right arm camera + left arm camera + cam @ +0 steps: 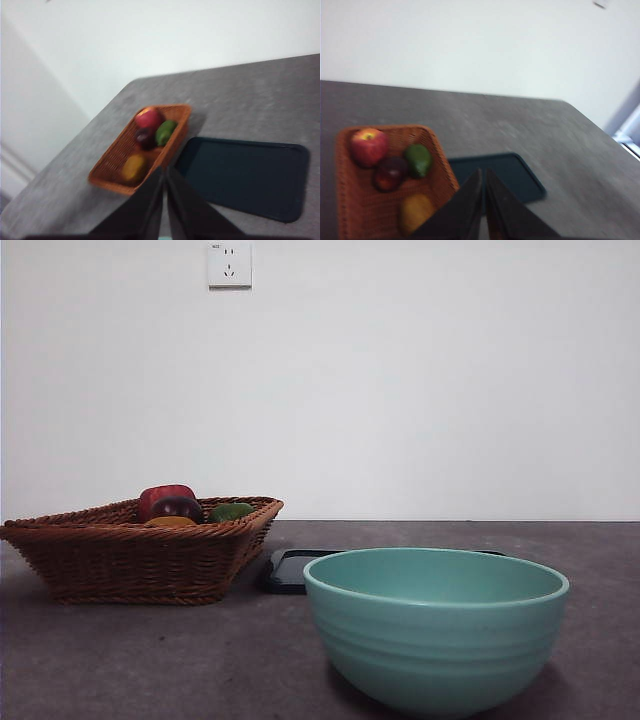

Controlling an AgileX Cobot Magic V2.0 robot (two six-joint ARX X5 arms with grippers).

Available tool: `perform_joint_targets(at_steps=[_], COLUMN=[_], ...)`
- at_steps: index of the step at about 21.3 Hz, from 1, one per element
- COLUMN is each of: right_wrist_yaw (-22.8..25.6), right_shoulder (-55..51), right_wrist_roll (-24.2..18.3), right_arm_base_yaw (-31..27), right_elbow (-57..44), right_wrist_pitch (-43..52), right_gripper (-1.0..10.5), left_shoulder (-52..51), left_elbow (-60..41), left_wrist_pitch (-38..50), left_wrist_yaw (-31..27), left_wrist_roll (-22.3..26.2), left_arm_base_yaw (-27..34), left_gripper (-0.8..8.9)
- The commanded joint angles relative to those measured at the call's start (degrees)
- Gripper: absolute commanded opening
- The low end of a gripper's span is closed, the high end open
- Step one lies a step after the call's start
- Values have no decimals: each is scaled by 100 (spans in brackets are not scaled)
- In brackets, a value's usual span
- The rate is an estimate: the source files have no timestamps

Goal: Pick up the wifruite, put it on the bowl, pick up the plate, put it on desk

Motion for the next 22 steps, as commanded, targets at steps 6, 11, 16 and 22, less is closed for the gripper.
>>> perform_joint_targets(at_steps=[6,11,16,22], right_wrist_yaw=[-92,-136,-387,-485], right_shoulder=[387,411,409,411], right_wrist_roll=[-1303,-1740,-1884,-1895], right_arm_base_yaw=[313,402,424,424], right_elbow=[1097,1438,1541,1541], right_wrist_pitch=[-1235,-1917,-2378,-2455], right_gripper=[5,5,5,5], left_shoulder=[555,820,831,822], left_elbow=[835,1056,1056,1056], left_wrist_pitch=[-704,-1375,-1880,-1941], left_wrist_yaw=[782,1606,1812,1812], left_wrist_roll=[315,780,1239,1405], left_arm_base_yaw=[-181,-299,-409,-444], left_gripper=[11,11,11,12])
